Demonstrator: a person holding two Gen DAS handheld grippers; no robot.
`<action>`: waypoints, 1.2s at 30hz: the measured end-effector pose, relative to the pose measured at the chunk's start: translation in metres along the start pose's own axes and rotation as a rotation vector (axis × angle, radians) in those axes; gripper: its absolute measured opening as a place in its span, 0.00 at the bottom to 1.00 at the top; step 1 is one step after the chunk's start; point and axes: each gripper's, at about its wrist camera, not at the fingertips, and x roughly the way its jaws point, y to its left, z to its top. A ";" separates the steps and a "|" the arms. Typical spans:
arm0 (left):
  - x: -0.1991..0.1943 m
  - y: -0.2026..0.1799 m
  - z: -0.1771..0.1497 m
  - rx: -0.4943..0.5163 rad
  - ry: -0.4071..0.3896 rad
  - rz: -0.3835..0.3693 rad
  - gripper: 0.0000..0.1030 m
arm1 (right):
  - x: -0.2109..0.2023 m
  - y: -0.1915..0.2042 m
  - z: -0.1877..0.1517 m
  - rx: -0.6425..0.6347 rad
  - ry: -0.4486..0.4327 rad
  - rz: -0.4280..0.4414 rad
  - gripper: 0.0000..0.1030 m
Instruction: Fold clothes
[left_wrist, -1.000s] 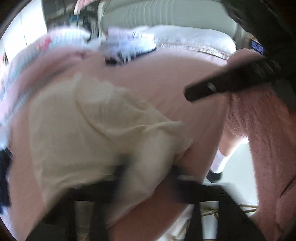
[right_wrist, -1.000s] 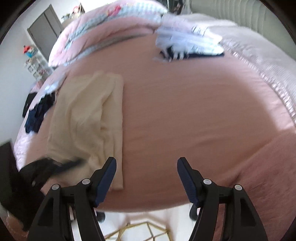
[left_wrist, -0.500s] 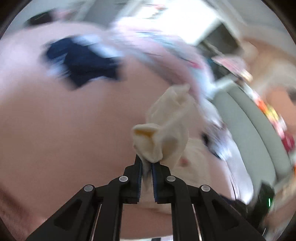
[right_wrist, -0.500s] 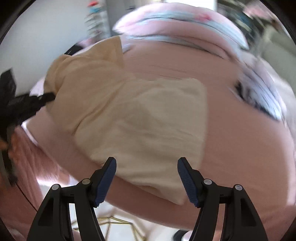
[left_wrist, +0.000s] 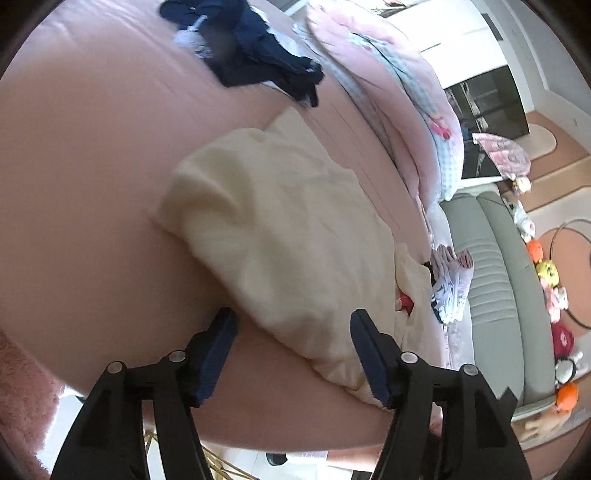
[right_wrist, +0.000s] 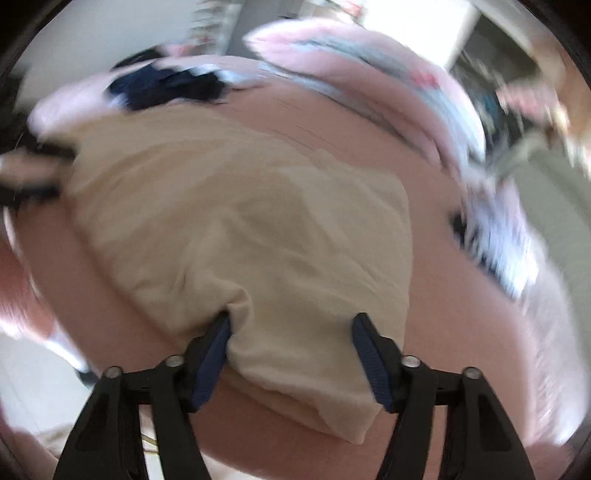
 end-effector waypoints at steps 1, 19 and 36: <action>0.001 -0.001 0.000 0.005 0.006 -0.002 0.61 | -0.002 -0.009 -0.001 0.035 -0.002 0.005 0.46; 0.029 -0.024 -0.005 0.060 0.053 -0.010 0.61 | 0.005 0.011 0.010 -0.133 -0.055 0.056 0.28; 0.043 -0.033 0.001 0.068 0.050 0.015 0.61 | -0.056 -0.130 -0.024 0.339 -0.039 0.031 0.63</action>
